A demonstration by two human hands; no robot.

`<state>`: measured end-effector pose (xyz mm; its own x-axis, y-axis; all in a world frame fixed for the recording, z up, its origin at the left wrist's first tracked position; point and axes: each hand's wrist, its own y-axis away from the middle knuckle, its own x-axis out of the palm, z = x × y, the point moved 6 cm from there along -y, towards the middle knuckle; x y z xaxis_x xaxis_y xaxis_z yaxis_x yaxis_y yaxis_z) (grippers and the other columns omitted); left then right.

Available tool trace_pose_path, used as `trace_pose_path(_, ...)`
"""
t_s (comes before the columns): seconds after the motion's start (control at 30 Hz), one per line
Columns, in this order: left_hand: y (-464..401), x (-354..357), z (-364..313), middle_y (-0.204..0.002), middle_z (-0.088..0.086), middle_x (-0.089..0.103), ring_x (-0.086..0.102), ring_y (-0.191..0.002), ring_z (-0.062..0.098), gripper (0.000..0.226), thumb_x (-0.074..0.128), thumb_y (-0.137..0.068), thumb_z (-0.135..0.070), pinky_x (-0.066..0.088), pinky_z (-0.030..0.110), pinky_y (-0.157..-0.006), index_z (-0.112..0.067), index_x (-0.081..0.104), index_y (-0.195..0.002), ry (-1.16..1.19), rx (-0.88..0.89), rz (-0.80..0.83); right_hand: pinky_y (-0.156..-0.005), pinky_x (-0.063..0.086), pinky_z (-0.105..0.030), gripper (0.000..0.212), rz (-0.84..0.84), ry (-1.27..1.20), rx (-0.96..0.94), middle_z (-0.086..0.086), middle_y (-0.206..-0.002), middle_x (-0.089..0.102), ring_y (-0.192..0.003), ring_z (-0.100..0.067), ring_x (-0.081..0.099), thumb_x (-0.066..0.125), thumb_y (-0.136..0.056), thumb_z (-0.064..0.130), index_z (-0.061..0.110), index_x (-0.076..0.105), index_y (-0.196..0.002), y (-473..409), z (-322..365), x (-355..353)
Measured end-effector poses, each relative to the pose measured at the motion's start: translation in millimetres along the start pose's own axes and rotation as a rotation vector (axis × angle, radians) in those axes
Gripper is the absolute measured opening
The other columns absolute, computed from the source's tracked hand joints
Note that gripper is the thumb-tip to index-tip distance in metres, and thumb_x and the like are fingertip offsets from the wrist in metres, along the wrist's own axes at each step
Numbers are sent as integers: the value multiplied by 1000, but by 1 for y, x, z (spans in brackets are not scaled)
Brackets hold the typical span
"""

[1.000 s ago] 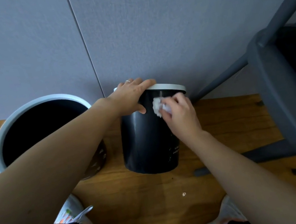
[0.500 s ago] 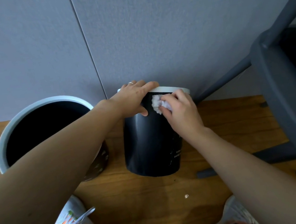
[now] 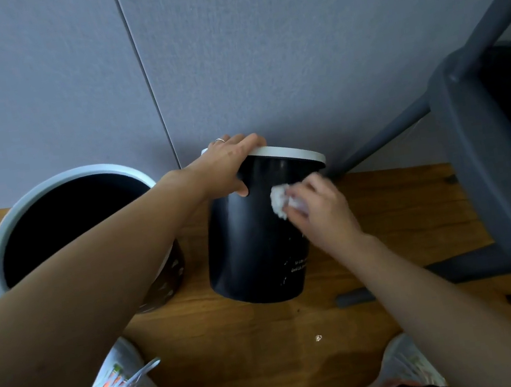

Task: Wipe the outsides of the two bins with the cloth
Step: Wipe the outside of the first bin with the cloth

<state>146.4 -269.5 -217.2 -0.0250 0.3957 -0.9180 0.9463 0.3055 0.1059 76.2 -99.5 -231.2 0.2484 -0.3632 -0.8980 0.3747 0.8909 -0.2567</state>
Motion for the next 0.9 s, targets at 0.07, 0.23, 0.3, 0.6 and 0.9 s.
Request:
trace_pose_path(0.07,-1,0,0,-124,3,51,43,-110,28,82,85,-64,-17,37,49,-99,-25,38,-130,13,3,-2,-69,52,-33,22,80,-7,-91,-6,-98,53,-89,-19,50,70,-86,19,14,68,-107,23,8,11)
trace_pose_path(0.23,0,0,-2,-125,2,50,44,-111,28,82,85,-63,-17,36,49,-99,-25,39,-130,26,12,8,-69,46,-30,22,-15,-25,13,-8,-100,53,-90,-23,52,66,-89,23,13,67,-108,1,-6,-2)
trace_pose_path(0.3,1,0,-2,-125,0,50,44,-111,27,82,85,-62,-17,37,49,-99,-26,39,-130,35,21,5,-71,40,-28,21,-129,-33,87,-11,-99,54,-90,-28,53,68,-88,21,9,68,-106,-19,-15,-18)
trace_pose_path(0.6,4,-5,1,-106,-9,50,46,-102,22,75,85,-56,-10,33,31,-88,-22,45,-119,174,65,-64,-73,47,-32,24,-156,-56,19,-11,-98,56,-91,-27,55,73,-85,18,5,70,-105,-19,-12,-25)
trace_pose_path(0.9,-7,0,-22,-111,-9,59,51,-105,19,66,81,-65,-25,32,43,-98,-29,44,-120,71,36,-45,-74,41,-23,26,-155,-46,10,-10,-97,55,-92,-25,56,74,-84,19,5,69,-106,-19,-9,-22)
